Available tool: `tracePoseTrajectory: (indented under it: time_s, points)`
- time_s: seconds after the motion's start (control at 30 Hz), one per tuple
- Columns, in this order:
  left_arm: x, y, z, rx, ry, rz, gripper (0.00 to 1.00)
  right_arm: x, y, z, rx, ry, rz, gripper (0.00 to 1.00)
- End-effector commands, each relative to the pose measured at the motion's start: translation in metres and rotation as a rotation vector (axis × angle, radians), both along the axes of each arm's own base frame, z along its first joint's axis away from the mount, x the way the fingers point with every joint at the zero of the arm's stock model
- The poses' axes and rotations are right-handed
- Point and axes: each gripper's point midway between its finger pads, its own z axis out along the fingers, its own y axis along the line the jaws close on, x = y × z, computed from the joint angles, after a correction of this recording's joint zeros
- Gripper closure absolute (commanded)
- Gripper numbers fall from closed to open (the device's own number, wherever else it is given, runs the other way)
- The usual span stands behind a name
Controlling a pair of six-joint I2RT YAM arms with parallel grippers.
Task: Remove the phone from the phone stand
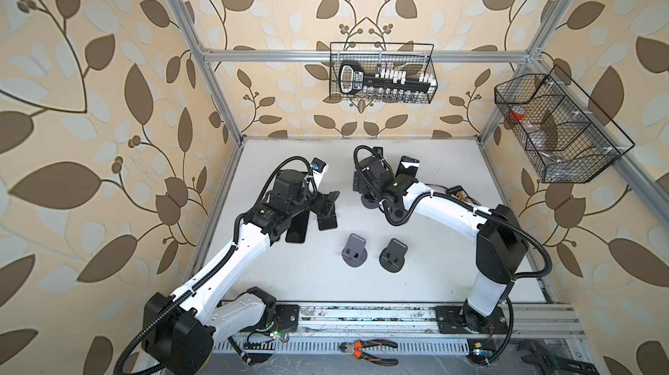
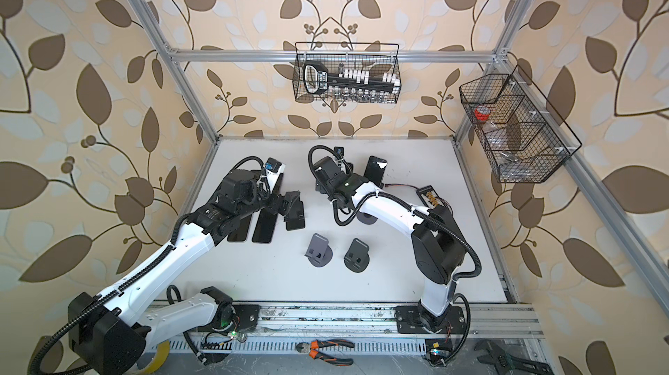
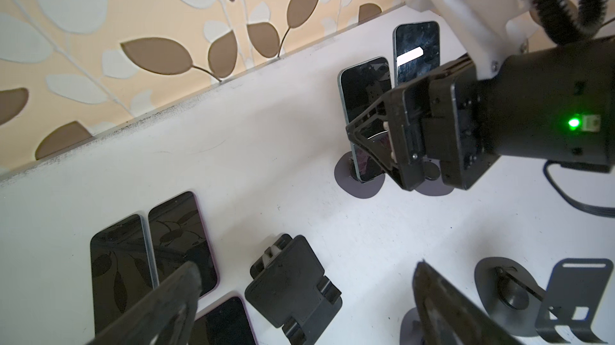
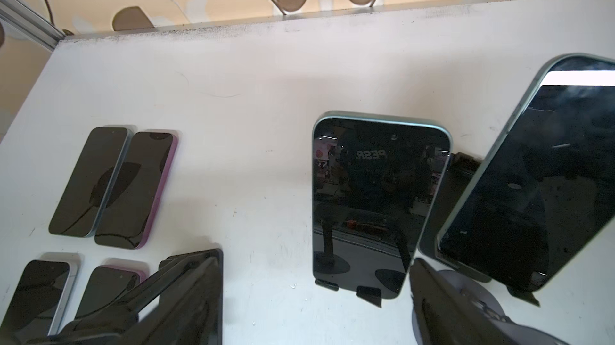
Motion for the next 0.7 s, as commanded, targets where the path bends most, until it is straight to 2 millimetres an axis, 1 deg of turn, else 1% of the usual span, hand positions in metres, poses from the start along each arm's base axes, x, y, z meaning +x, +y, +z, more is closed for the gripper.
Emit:
tracePoseTrajectory:
  time_s: [0.0, 0.33, 0.67]
  points:
    - [0.001, -0.005, 0.008, 0.003, -0.03, -0.019, 0.01, 0.011, -0.001, 0.009, -0.016, -0.044, -0.028, 0.12]
    - [0.001, -0.007, 0.004, 0.013, -0.027, -0.027, 0.01, 0.016, -0.011, 0.005, -0.067, -0.065, -0.078, 0.08]
    - [0.0, -0.012, 0.001, 0.02, -0.018, -0.046, 0.01, 0.021, -0.011, 0.0, -0.092, -0.064, -0.083, 0.06]
